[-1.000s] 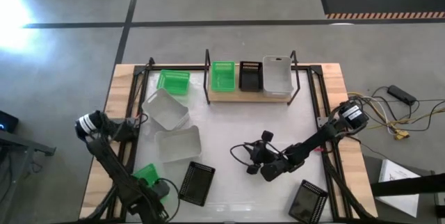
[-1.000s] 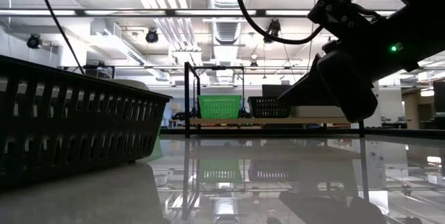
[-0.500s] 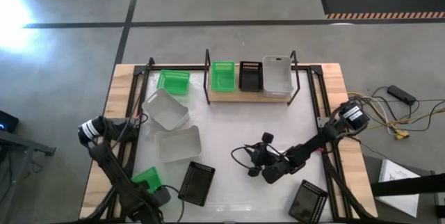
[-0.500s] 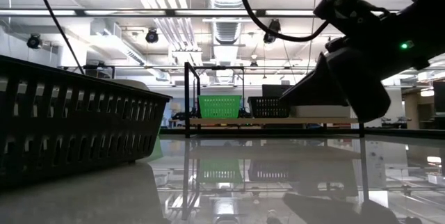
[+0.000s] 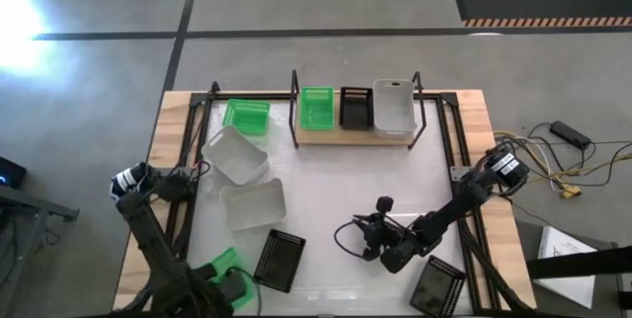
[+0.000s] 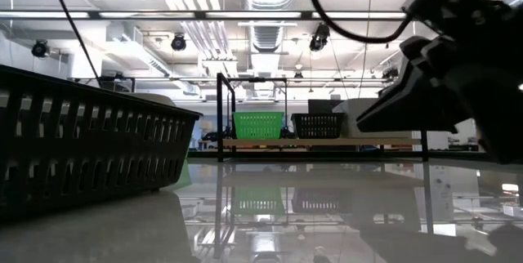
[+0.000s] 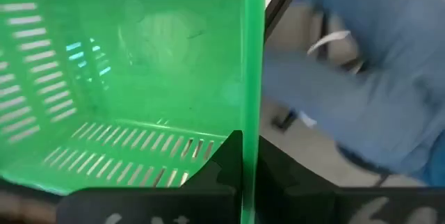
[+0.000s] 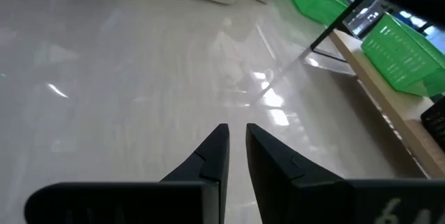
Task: Stack baskets on shelf by color
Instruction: Stack the bottom green bin on top of the other green bin on the shelf
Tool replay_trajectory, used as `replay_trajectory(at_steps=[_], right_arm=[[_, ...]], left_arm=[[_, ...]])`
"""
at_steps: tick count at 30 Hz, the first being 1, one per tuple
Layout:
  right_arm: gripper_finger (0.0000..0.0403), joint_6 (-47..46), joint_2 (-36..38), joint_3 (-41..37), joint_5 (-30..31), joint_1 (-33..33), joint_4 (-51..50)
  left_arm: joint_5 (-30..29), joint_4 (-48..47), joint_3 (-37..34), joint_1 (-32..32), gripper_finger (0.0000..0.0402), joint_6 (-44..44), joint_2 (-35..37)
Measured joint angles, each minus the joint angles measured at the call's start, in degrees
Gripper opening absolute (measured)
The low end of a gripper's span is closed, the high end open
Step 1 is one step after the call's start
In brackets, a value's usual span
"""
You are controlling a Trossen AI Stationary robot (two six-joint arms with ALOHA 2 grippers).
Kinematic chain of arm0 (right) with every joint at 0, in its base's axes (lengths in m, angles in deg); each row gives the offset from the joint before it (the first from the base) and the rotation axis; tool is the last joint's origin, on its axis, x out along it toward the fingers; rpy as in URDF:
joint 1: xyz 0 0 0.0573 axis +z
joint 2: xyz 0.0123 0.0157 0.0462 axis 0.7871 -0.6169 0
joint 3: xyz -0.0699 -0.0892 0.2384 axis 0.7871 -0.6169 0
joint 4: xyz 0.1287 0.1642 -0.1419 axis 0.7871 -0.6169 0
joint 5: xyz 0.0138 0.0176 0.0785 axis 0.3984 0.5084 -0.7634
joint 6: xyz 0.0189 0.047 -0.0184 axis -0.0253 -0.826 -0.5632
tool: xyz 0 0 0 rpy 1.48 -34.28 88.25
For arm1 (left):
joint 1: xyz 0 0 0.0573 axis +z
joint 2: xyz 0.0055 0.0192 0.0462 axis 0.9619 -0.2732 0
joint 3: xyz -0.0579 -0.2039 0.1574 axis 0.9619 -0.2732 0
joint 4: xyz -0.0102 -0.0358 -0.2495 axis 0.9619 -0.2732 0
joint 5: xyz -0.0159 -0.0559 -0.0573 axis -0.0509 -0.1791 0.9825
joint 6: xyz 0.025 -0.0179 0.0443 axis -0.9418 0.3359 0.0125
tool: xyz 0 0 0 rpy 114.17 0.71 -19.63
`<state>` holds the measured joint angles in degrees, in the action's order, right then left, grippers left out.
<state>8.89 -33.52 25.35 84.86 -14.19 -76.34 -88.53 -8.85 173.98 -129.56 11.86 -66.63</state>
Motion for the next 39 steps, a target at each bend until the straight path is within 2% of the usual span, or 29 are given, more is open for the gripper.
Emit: replay_trajectory(at_steps=[4, 8, 15, 20, 24, 27, 31, 35, 39], right_arm=[[0.0043, -2.22, 0.02, -0.04, 0.0, 1.13, -0.02], [0.0043, -7.06, 0.02, -0.25, -0.09, 1.47, 0.0], [0.0043, -12.15, -0.15, -1.83, -0.44, 2.94, -0.1], [0.0043, -16.14, -0.17, -3.71, -0.2, 4.14, -0.28], [0.0043, -20.03, -0.13, -4.45, -0.02, 4.17, -0.17], [0.0043, -20.34, -0.12, -4.71, 0.19, 3.87, -0.15], [0.0043, -19.16, -0.07, -4.7, 2.68, 3.53, -0.1], [0.0043, -17.88, -0.07, -4.68, 5.11, 3.51, -0.04], [0.0043, -17.88, -0.07, -4.68, 6.01, 3.51, -0.04]], left_arm=[[-7.44, -0.22, 3.15, 5.9, 0.0, -18.74, 0.0], [-12.96, -1.19, 4.02, 14.08, 0.0, -44.5, 0.63], [-18.88, -0.09, 2.79, 38.13, 0.0, -84.95, 1.7], [-16.95, 4.26, 2.57, 56.54, 0.0, -103.59, 1.71], [-12.68, 6.97, 2.54, 67.75, 0.0, -112.04, 0.43], [-9.47, 9.46, 2.56, 72.2, 0.0, -114.98, -1.46], [-9.39, 9.83, 3.51, 73.64, 0.0, -115.79, -3.81], [-13.14, 7.81, 3.96, 73.6, 0.0, -115.67, -4.95], [-13.78, 7.79, 3.61, 73.78, 0.0, -111.72, -5.4]])
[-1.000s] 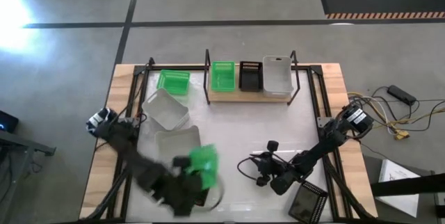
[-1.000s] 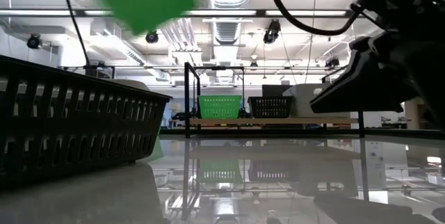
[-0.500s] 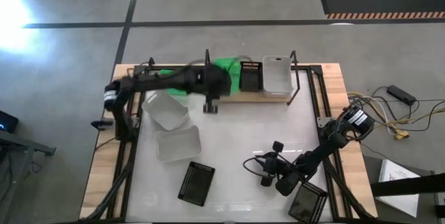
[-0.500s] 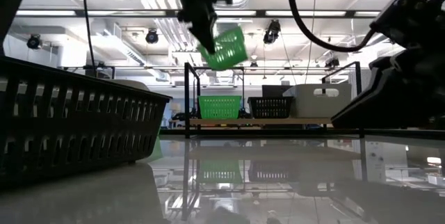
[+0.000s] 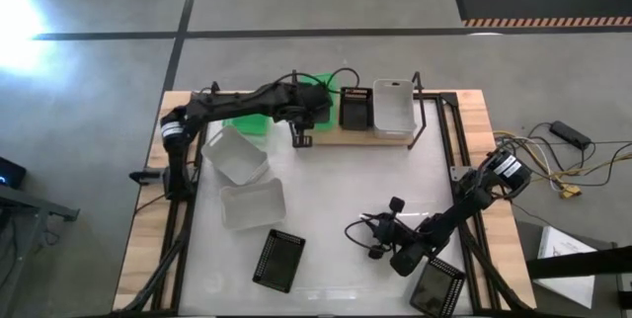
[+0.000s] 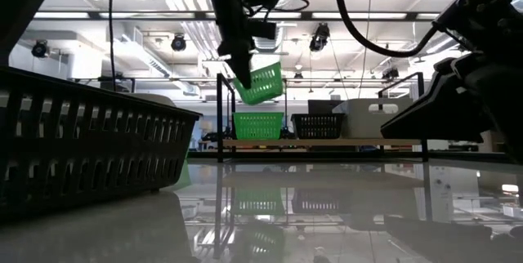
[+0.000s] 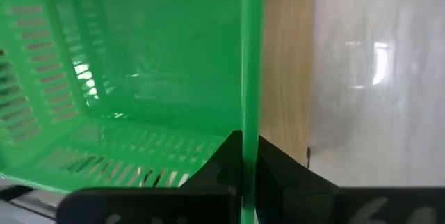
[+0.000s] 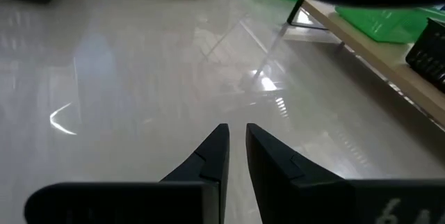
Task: Stack baskets on shelf by color
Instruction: Stack the bottom green bin on top of the other green bin on the shelf
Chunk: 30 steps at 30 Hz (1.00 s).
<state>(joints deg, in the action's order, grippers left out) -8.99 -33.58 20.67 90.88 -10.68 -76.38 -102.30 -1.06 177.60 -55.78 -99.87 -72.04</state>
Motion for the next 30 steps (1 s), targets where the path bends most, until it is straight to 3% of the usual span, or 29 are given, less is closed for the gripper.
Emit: replay_trajectory(at_steps=[22, 30], right_arm=[[0.0043, -0.02, 0.02, 0.0, 0.0, 0.0, 0.68], [0.0043, -0.02, 0.04, 0.02, 0.0, 0.0, 0.68]], left_arm=[[-0.2, -0.67, -1.11, 0.14, 0.0001, 0.86, -1.63], [-0.2, 0.49, -1.29, 0.3, 0.0066, 2.18, -1.63]])
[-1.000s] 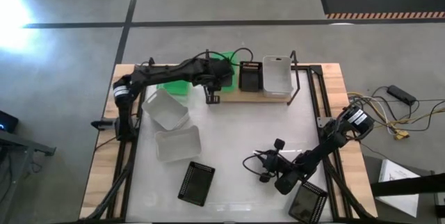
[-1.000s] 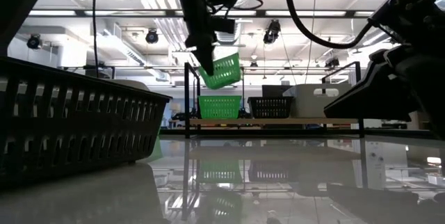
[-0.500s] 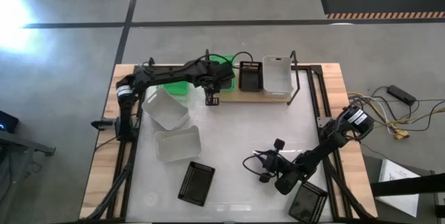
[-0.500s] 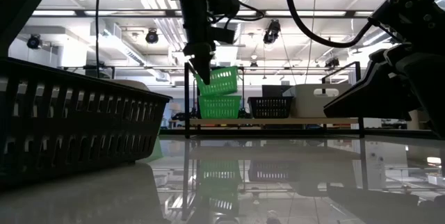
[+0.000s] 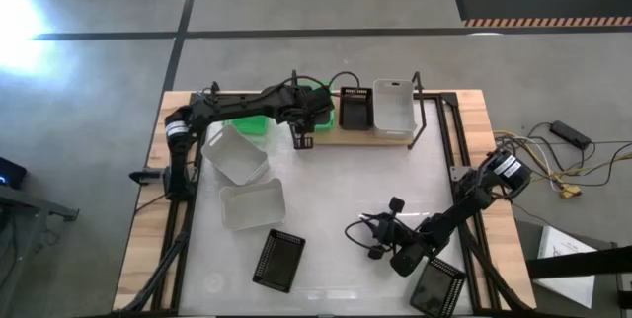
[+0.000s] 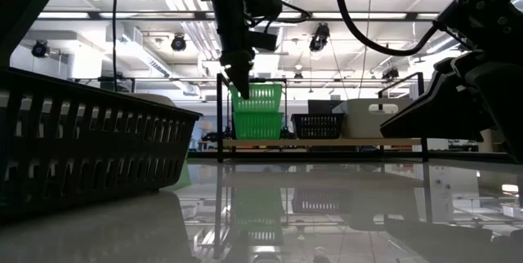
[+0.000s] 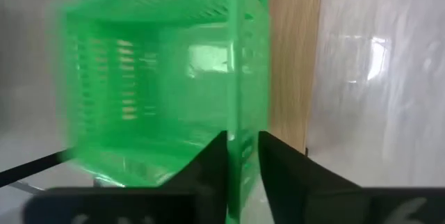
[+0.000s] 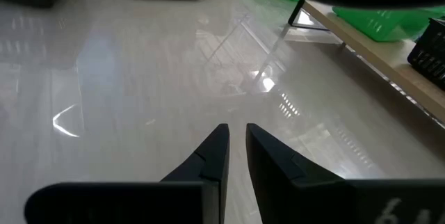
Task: Stack baskets on shelf by color
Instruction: Stack the bottom green bin on top of the other green bin on the shelf
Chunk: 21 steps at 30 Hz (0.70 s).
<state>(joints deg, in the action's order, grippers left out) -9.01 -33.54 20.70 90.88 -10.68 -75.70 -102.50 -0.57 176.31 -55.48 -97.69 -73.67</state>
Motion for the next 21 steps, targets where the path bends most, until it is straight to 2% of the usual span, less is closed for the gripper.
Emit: replay_trajectory(at_steps=[6, 11, 15, 21], right_arm=[[0.0043, 0.0, 0.0, 0.0, 0.0, 0.0, 0.02], [0.0043, 0.0, 0.0, 0.0, 0.0, 0.0, 0.03], [0.0043, 0.0, 0.0, 0.0, 0.0, 0.0, 0.04], [0.0043, 0.0, 0.0, 0.0, 0.0, 0.0, 0.07]], left_arm=[[0.0, 0.48, -0.04, -0.01, 0.0114, 0.04, 0.0], [-0.31, 4.03, -0.07, 0.01, 0.0122, 1.27, 0.0], [-0.97, 6.13, -0.17, -0.22, 0.0095, -0.52, 0.0], [-1.4, 6.73, -0.24, -0.29, 0.0009, -2.02, 0.0]])
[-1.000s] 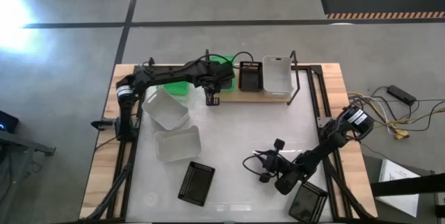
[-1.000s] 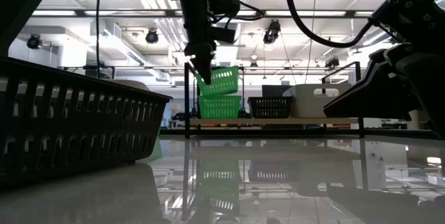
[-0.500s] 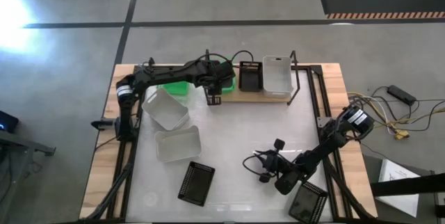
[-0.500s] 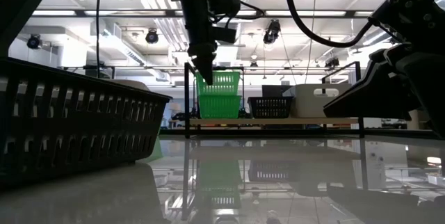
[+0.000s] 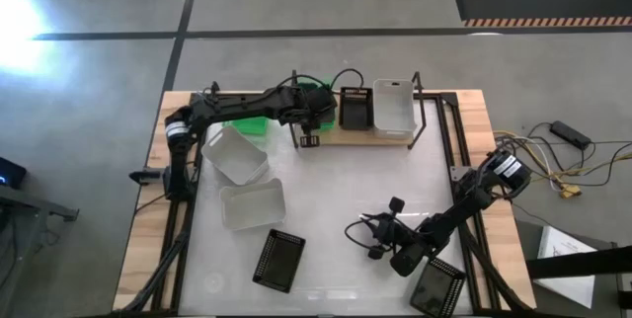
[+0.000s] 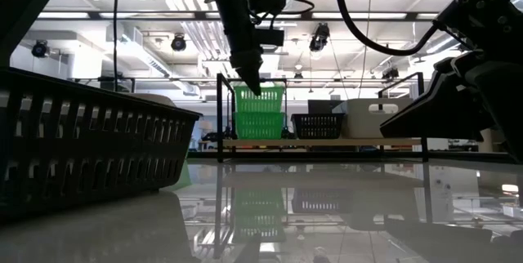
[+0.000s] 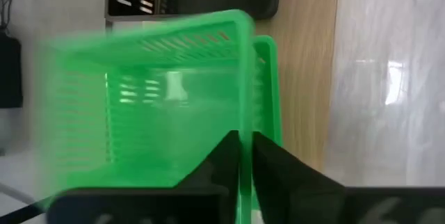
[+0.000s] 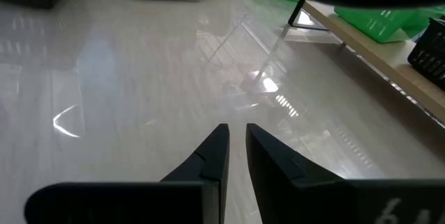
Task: Stack baskets on shelf by color
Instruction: Stack the bottom green bin on top of the other green bin on the shelf
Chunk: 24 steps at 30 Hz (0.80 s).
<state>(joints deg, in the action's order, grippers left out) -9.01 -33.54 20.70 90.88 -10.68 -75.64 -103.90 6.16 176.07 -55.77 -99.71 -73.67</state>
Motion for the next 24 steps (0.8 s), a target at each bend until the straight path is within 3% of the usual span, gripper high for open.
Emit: replay_trajectory(at_steps=[7, 16, 24], right_arm=[[0.0043, 0.0, 0.0, 0.0, 0.0, 0.0, -0.01], [0.0043, 0.0, 0.0, 0.01, 0.0, 0.0, 0.0], [0.0043, -0.01, 0.0, 0.02, 0.0, 0.0, 0.13]], left_arm=[[-3.67, 0.58, -0.07, -0.92, 0.0003, -0.21, 0.04], [-1.41, 1.42, -1.76, -0.92, 0.0003, 0.35, -0.09], [-0.93, 2.65, -4.19, -0.92, 0.0039, 0.44, -0.2]])
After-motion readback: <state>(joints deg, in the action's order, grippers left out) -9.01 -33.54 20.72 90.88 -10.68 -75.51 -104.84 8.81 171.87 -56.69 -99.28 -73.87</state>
